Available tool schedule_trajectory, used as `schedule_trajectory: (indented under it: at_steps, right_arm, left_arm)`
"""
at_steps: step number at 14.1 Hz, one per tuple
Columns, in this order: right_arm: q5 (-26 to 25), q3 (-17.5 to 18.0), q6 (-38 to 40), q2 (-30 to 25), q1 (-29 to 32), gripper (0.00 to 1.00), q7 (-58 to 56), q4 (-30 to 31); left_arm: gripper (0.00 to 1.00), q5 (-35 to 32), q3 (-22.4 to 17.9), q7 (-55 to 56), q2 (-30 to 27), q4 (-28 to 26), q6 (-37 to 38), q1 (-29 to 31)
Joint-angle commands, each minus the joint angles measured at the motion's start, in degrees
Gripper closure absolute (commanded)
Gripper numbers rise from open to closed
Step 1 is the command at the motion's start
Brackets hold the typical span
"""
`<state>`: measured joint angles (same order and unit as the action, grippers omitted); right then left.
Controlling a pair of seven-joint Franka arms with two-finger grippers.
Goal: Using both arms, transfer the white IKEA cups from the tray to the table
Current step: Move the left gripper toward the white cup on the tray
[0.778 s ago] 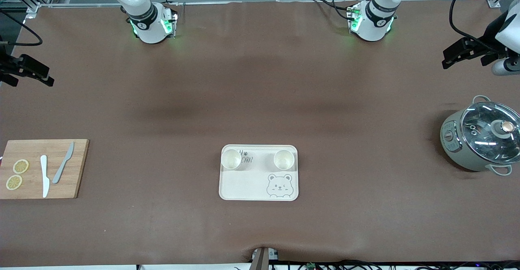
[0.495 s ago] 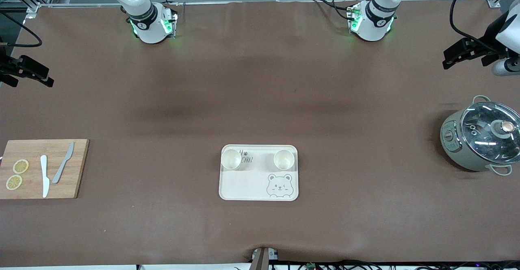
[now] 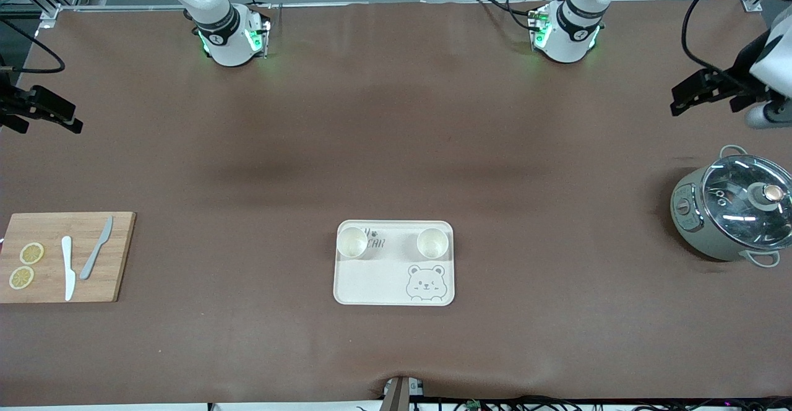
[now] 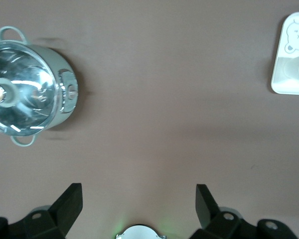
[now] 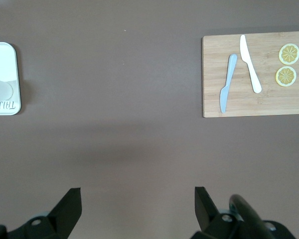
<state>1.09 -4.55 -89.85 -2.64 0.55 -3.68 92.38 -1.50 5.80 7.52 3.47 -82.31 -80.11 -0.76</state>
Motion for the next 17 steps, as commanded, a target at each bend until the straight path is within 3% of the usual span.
schedule_trajectory:
  at_steps: [1,7,17]
  right_arm:
    - [0.9,0.6,0.3,0.4,1.0,0.0,0.1,-0.8]
    - [0.8,0.6,0.6,1.9,0.9,0.0,-0.2,-0.9]
    - [0.0,0.7,0.5,6.9,1.0,0.0,-0.9,-1.4]
  left_arm:
    - [0.0,-1.4,0.9,4.6,5.4,3.2,-0.1,-3.4]
    - [0.0,-1.2,1.2,22.9,14.8,3.0,-10.5,-13.1]
    - [0.0,-1.0,1.3,23.9,27.2,3.1,-27.6,-18.8]
